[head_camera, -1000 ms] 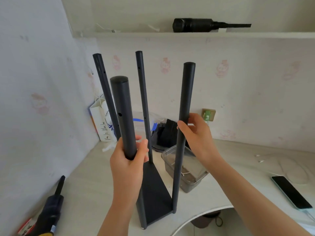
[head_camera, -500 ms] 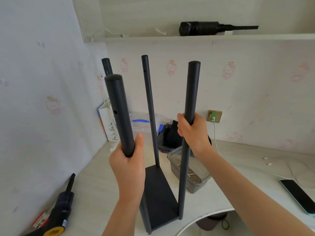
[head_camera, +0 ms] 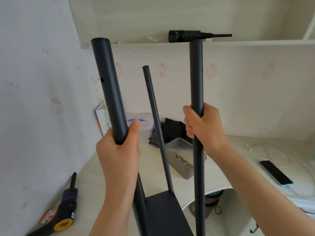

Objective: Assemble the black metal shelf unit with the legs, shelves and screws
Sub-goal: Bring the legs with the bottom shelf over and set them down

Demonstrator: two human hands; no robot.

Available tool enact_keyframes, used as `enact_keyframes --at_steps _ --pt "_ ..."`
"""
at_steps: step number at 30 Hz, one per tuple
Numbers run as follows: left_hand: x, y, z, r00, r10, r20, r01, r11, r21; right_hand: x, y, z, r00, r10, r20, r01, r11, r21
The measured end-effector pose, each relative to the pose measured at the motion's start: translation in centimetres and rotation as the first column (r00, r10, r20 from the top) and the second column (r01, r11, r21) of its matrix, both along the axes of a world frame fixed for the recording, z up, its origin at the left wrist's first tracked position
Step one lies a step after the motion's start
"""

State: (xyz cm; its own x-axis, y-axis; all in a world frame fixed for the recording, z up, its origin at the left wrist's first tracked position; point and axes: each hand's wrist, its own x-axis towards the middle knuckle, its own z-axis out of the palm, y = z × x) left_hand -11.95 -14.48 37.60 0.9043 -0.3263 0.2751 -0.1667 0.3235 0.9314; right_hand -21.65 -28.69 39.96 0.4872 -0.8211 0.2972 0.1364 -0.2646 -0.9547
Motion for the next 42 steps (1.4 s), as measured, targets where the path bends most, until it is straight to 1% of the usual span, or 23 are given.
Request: enact_keyframes --at_steps 8,11,14,18,22,28,29,32,34,37,39,42 --pt "-5.1 5.2 0.1 0.976 -0.218 0.02 0.219 0.976 -0.02 -8.0 7.2 -0.2 0.988 -0.152 0.032 0.152 0.988 0.018" --pt "-7.6 5.8 -0.2 0.949 -0.314 0.036 0.314 0.949 -0.004 -11.8 9.4 -0.7 0.968 -0.249 0.044 0.248 0.968 0.032" --pt "-10.6 5.7 -0.3 0.906 -0.419 0.06 0.419 0.908 0.013 -16.0 11.0 -0.9 0.929 -0.368 0.05 0.364 0.929 0.066" --pt "-15.2 5.1 -0.5 0.81 -0.586 0.033 0.586 0.81 -0.017 -21.8 12.7 -1.1 0.858 -0.511 0.048 0.507 0.858 0.083" --pt "-20.1 4.4 -1.0 0.723 -0.69 0.01 0.691 0.723 -0.018 -27.5 13.9 -1.5 0.773 -0.634 0.009 0.631 0.771 0.089" --pt "-30.4 3.6 -2.8 0.538 -0.842 -0.03 0.842 0.536 0.058 -38.4 17.3 -3.5 0.582 -0.812 -0.039 0.812 0.578 0.082" --pt "-31.2 3.5 -3.2 0.529 -0.848 -0.034 0.848 0.526 0.061 -39.3 17.6 -4.0 0.57 -0.82 -0.049 0.821 0.566 0.077" --pt "-37.0 3.4 -5.0 0.483 -0.875 -0.025 0.873 0.479 0.09 -45.0 19.2 -5.8 0.494 -0.866 -0.075 0.869 0.49 0.07" --pt "-40.7 3.5 -6.5 0.447 -0.893 -0.053 0.891 0.439 0.114 -48.8 20.2 -7.1 0.477 -0.873 -0.102 0.879 0.471 0.074" --pt "-45.9 3.5 -8.8 0.384 -0.92 -0.078 0.916 0.369 0.158 -54.3 21.5 -8.9 0.453 -0.874 -0.177 0.891 0.449 0.062" --pt "-49.2 3.3 -10.3 0.338 -0.939 -0.07 0.926 0.318 0.204 -57.9 22.1 -10.4 0.42 -0.879 -0.225 0.906 0.418 0.063" --pt "-54.1 2.9 -13.1 0.28 -0.956 -0.083 0.928 0.247 0.278 -62.8 23.0 -13.1 0.363 -0.866 -0.343 0.927 0.371 0.045"
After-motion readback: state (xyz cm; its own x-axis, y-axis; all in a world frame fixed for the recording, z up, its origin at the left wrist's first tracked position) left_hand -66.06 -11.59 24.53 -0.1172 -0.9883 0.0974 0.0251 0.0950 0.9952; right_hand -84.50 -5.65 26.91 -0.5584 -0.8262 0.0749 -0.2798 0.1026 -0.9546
